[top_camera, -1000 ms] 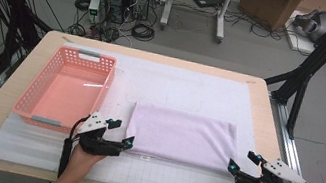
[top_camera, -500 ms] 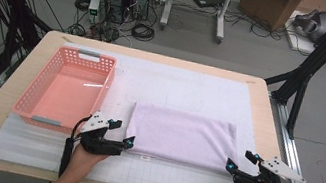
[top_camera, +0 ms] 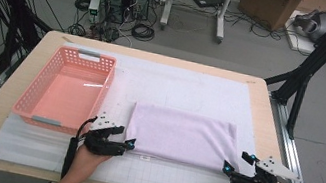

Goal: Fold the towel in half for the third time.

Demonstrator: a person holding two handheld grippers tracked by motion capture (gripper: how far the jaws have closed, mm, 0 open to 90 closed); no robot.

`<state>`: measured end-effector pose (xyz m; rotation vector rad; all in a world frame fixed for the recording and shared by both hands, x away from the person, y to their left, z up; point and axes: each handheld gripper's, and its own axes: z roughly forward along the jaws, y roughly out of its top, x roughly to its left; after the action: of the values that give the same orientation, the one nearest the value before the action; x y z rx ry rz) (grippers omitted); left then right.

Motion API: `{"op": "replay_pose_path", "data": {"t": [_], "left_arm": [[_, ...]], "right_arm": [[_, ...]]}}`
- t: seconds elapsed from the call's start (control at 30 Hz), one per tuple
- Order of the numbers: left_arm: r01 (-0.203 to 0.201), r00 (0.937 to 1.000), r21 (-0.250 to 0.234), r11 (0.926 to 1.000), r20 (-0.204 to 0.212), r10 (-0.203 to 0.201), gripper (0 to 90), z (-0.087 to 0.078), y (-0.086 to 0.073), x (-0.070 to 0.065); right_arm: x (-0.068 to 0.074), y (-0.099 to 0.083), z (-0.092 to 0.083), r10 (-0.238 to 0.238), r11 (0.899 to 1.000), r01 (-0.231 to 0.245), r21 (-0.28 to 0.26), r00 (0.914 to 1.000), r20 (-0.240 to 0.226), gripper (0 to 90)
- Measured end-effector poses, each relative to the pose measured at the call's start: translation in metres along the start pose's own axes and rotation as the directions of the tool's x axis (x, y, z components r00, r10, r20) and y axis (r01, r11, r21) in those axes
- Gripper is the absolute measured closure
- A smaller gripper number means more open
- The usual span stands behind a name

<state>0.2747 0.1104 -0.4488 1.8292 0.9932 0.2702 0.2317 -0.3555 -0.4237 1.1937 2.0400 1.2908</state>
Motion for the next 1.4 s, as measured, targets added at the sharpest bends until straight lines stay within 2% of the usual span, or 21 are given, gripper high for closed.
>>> {"op": "replay_pose_path", "data": {"t": [0.13, 0.33, 0.4, 0.53, 0.57, 0.67, 0.77, 0.87, 0.97, 1.03, 1.2, 1.4], "left_arm": [[0.018, 0.9998, 0.030, 0.9994, -0.004, -0.018, 37.3, 0.003, -0.001, 0.001], [0.018, 0.9997, 0.083, 0.9964, -0.019, -0.016, 46.3, 0.007, -0.001, -0.001], [-0.002, 0.9997, 0.101, 0.9948, -0.024, 0.004, 49.6, 0.008, -0.001, -0.003], [-0.058, 0.9956, 0.118, 0.9913, -0.066, 0.066, 53.3, 0.010, -0.001, -0.010], [-0.063, 0.9956, 0.121, 0.9907, -0.061, 0.071, 55.0, 0.010, -0.001, -0.011], [-0.051, 0.9967, 0.122, 0.9913, -0.056, 0.058, 59.9, 0.010, -0.001, -0.010], [-0.020, 0.9976, 0.124, 0.9920, -0.064, 0.028, 63.2, 0.011, 0.000, -0.010], [-0.003, 0.9992, 0.126, 0.9920, -0.040, 0.008, 71.0, 0.011, 0.000, -0.010], [-0.008, 0.9995, 0.119, 0.9929, -0.031, 0.011, 77.8, 0.011, -0.001, -0.011], [-0.009, 0.9995, 0.115, 0.9933, -0.029, 0.012, 78.7, 0.011, -0.002, -0.011], [-0.007, 0.9997, 0.114, 0.9934, -0.023, 0.009, 79.1, 0.011, -0.002, -0.011], [0.005, 0.9999, 0.117, 0.9932, -0.014, -0.004, 79.0, 0.011, -0.002, -0.009]], "right_arm": [[0.001, 0.001, 0.002, 0.000, 1.000, 0.000, 0.003, 1.0000, -0.007, 20.3], [0.006, 0.002, 0.008, -0.012, 1.000, 0.012, 0.024, 0.9996, -0.027, 20.3], [0.006, 0.002, 0.009, -0.019, 1.000, 0.020, 0.024, 0.9993, -0.033, 20.3], [0.008, 0.002, 0.010, -0.023, 0.999, 0.024, 0.031, 0.9988, -0.042, 20.3], [0.008, 0.002, 0.011, -0.023, 0.999, 0.024, 0.031, 0.9988, -0.042, 20.3], [0.009, 0.002, 0.013, -0.020, 0.999, 0.022, 0.039, 0.9986, -0.048, 20.3], [0.010, 0.004, 0.017, -0.021, 0.999, 0.023, 0.045, 0.9980, -0.059, 20.3], [0.014, 0.007, 0.025, -0.020, 0.998, 0.025, 0.058, 0.9965, -0.082, 20.2], [0.020, 0.014, 0.035, -0.036, 0.997, 0.042, 0.060, 0.9945, -0.099, 20.2], [0.023, 0.019, 0.041, -0.040, 0.997, 0.046, 0.056, 0.9935, -0.107, 20.1], [0.035, 0.040, 0.059, -0.051, 0.996, 0.062, 0.060, 0.9854, -0.162, 20.1], [0.047, 0.067, 0.096, -0.087, 0.992, 0.102, 0.074, 0.9782, -0.189, 20.1]]}}
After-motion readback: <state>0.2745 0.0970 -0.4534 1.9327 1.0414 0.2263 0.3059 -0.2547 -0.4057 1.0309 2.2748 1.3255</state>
